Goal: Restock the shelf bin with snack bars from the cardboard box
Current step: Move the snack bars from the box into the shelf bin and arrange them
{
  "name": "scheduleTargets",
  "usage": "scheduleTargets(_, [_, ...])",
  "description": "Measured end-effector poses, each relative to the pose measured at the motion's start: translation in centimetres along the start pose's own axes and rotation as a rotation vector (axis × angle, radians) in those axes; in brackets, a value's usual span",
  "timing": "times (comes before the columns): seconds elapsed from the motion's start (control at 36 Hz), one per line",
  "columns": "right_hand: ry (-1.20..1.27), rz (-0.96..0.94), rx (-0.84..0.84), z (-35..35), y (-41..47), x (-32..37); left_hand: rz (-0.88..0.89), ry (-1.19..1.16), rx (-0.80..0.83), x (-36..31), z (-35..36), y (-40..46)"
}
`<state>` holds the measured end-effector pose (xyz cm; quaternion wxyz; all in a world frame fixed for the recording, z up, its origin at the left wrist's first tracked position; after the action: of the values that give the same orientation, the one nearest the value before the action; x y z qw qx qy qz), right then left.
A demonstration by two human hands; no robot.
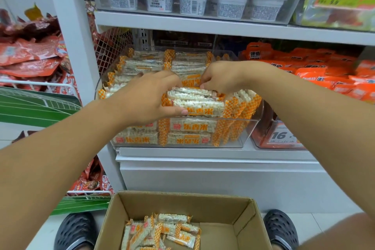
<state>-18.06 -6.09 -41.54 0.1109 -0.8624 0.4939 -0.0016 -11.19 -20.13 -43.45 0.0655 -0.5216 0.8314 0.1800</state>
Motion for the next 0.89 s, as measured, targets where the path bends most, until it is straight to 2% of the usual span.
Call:
scheduleTargets(0.11, [-0.011, -0.013, -0.045, -0.1, 0.3, 0.1, 0.021, 0.047, -0.044, 0.0, 0.1, -0.5])
scheduleTargets(0.22, [0.051, -0.022, -0.207, -0.8, 0.2, -0.5, 0.037, 0.061, -0.078, -0.3, 0.1, -0.9])
scheduleTargets(0.33, [0.141, -0.022, -0.438, -1.7, -0.7, -1.2, 0.004, 0.118, -0.038, -0.3, 0.4, -1.0])
scheduleTargets(0.42, [0.151, -0.037, -0.434, -0.9, -0.9, -1.3, -0.009, 0.096, -0.037, -0.2, 0.5, -0.9])
scheduleTargets(0.53, [0.219, -0.059, -0.552, -1.1, -2.2, -0.8, -0.041, 0.127, -0.004, 0.2, 0.7, 0.0])
scheduleTargets(0.61, [0.226, -0.109, -0.383, -0.8, -2.5, 0.2, -0.087, 0.136, 0.051, 0.6, 0.8, 0.8])
scheduleTargets(0.67, [-0.005, -0.122, -0.167, 0.3, -2.6, 0.8, -0.111, 0.123, 0.071, 0.7, 0.7, 1.2])
scheduleTargets(0.72, [-0.177, -0.087, -0.037, 1.7, -2.5, 0.5, -0.119, 0.115, 0.080, 0.8, 0.6, 1.4])
scheduleTargets(0.89, [-0.189, -0.173, -0.110, 2.8, -2.2, 1.0, -0.079, 0.118, 0.083, 0.8, 0.4, 1.1])
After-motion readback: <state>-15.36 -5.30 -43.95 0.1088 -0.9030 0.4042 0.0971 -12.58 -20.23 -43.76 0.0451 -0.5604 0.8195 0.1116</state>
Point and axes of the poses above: each hand's wrist, its own y-axis towards the middle knuckle, its own z-axis out of the palm, x = y × z, the point moved 7 cm from there along y, towards the middle knuckle, and after that the axes turned 10 degrees about -y, right-handed, at the moved point
